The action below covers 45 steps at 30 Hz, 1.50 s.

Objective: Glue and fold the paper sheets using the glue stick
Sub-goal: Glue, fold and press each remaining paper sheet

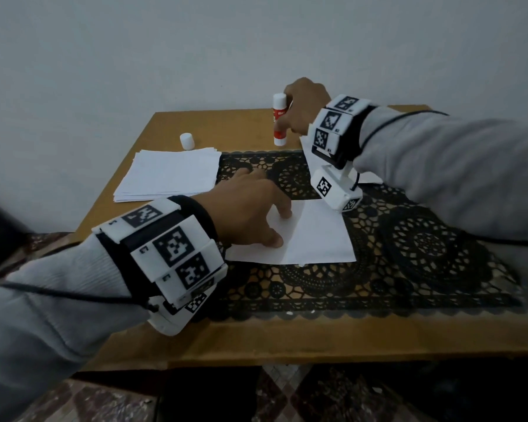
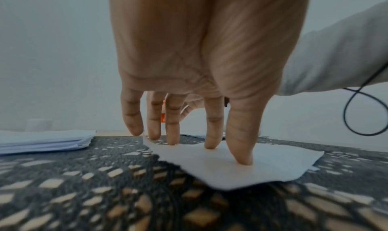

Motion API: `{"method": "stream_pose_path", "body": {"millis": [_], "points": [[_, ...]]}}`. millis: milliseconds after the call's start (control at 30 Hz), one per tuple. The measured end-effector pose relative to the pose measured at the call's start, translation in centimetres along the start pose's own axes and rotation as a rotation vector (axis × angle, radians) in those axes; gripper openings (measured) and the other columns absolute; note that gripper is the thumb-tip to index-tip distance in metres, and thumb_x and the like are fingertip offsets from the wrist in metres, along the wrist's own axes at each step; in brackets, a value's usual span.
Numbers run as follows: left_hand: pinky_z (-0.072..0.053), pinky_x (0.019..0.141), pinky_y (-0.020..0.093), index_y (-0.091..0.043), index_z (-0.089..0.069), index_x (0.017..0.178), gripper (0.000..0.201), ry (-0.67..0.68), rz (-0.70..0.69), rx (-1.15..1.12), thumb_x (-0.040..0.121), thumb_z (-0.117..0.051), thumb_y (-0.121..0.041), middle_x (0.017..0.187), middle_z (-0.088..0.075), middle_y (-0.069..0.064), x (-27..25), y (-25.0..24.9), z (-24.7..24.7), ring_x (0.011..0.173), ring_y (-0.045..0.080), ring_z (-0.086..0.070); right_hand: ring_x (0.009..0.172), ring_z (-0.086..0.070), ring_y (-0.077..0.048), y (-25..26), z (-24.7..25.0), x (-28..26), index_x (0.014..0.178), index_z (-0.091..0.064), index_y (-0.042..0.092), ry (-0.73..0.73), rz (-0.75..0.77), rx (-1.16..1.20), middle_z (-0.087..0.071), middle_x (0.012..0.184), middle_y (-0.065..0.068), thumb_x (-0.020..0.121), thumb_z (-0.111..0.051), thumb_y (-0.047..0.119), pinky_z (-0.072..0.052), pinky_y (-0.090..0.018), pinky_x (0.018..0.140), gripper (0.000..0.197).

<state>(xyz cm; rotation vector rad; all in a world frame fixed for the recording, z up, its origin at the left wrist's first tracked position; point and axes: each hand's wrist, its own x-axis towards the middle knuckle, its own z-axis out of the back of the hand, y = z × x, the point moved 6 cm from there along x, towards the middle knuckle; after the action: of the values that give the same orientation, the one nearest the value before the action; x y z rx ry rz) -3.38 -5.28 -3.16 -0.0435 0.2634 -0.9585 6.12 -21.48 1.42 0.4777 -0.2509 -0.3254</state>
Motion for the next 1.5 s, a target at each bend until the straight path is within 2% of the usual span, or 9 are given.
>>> {"method": "stream_pose_path", "body": {"millis": [100,267,433,533,667,800,1067,1300,1500], "points": [[-0.038,0.098,0.047,-0.040,-0.057,0.123,0.051,-0.010,-0.010,0.028,0.076,-0.072,-0.051,0.121,-0.048,-0.004,0.1,-0.1,0.1,0.114,0.022,-0.036,0.070,-0.062,-0.017,0.2,-0.6,1.0,0.098,-0.062,0.014,0.011,-0.012,-0.055,-0.065,0.085,-0.001,0.067,-0.083,0.025,-0.047,-0.025,0.055,0.039],[-0.040,0.097,0.038,-0.034,-0.059,0.124,0.051,-0.021,-0.049,-0.008,0.076,-0.074,-0.046,0.121,-0.052,-0.004,0.1,-0.3,0.2,0.112,0.019,-0.042,0.081,-0.068,-0.024,-0.5,-1.7,1.6,0.108,-0.059,0.012,0.072,-0.049,-0.076,-0.068,0.096,-0.007,0.063,-0.086,0.032,-0.057,-0.042,0.079,0.057],[-0.039,0.088,0.029,-0.033,-0.056,0.124,0.050,-0.003,-0.023,-0.012,0.078,-0.073,-0.042,0.108,-0.044,-0.006,0.0,-0.6,0.3,0.103,0.013,-0.041,0.099,-0.059,-0.025,-1.6,0.3,1.0,0.121,-0.053,0.009,0.048,-0.043,-0.100,-0.059,0.109,-0.007,0.072,-0.082,0.034,-0.051,-0.040,0.090,0.062],[-0.038,0.085,0.029,-0.033,-0.055,0.122,0.049,0.011,-0.006,-0.016,0.078,-0.074,-0.041,0.106,-0.042,-0.006,-0.1,-0.6,0.3,0.101,0.013,-0.040,0.102,-0.060,-0.028,-2.7,3.2,-0.8,0.115,-0.063,0.005,0.052,0.010,-0.211,-0.061,0.116,-0.010,0.076,-0.079,0.024,-0.051,-0.035,0.083,0.046],[-0.040,0.087,0.030,-0.030,-0.057,0.120,0.047,0.007,0.003,-0.023,0.077,-0.076,-0.039,0.108,-0.045,-0.004,-0.5,-0.8,0.6,0.100,0.013,-0.041,0.090,-0.059,-0.027,-7.3,6.0,-4.3,0.104,-0.067,0.006,0.162,0.029,-0.482,-0.066,0.108,-0.011,0.079,-0.076,0.018,-0.042,-0.028,0.066,0.029],[-0.038,0.084,0.028,-0.030,-0.058,0.120,0.048,-0.003,0.017,-0.027,0.076,-0.076,-0.038,0.111,-0.048,-0.002,-0.8,-1.1,0.8,0.099,0.013,-0.044,0.102,-0.057,-0.027,-11.9,7.1,-8.1,0.111,-0.062,0.012,0.292,0.079,-0.688,-0.064,0.111,-0.007,0.084,-0.071,0.035,-0.043,-0.031,0.083,0.036],[-0.039,0.080,0.028,-0.036,-0.056,0.119,0.046,0.002,0.048,-0.030,0.078,-0.075,-0.040,0.114,-0.046,-0.001,-1.0,-0.9,0.4,0.103,0.017,-0.050,0.106,-0.054,-0.025,-15.2,6.9,-10.5,0.116,-0.058,0.020,0.355,0.138,-0.737,-0.062,0.116,-0.003,0.091,-0.052,0.056,-0.044,-0.036,0.090,0.044],[-0.042,0.083,0.029,-0.037,-0.055,0.120,0.046,0.007,0.052,-0.017,0.078,-0.074,-0.040,0.115,-0.047,-0.001,-0.9,-0.9,0.3,0.106,0.017,-0.051,0.087,-0.057,-0.022,-14.3,6.6,-10.7,0.105,-0.060,0.023,0.341,0.251,-0.794,-0.067,0.097,-0.004,0.093,-0.051,0.052,-0.049,-0.038,0.082,0.033],[-0.040,0.081,0.027,-0.037,-0.055,0.120,0.046,0.010,0.058,-0.010,0.079,-0.073,-0.041,0.116,-0.047,-0.001,-0.8,-0.8,0.2,0.105,0.016,-0.051,0.090,-0.060,-0.025,-14.4,6.9,-10.9,0.106,-0.063,0.024,0.299,0.246,-0.717,-0.068,0.096,-0.003,0.096,-0.050,0.036,-0.050,-0.040,0.086,0.020]]}}
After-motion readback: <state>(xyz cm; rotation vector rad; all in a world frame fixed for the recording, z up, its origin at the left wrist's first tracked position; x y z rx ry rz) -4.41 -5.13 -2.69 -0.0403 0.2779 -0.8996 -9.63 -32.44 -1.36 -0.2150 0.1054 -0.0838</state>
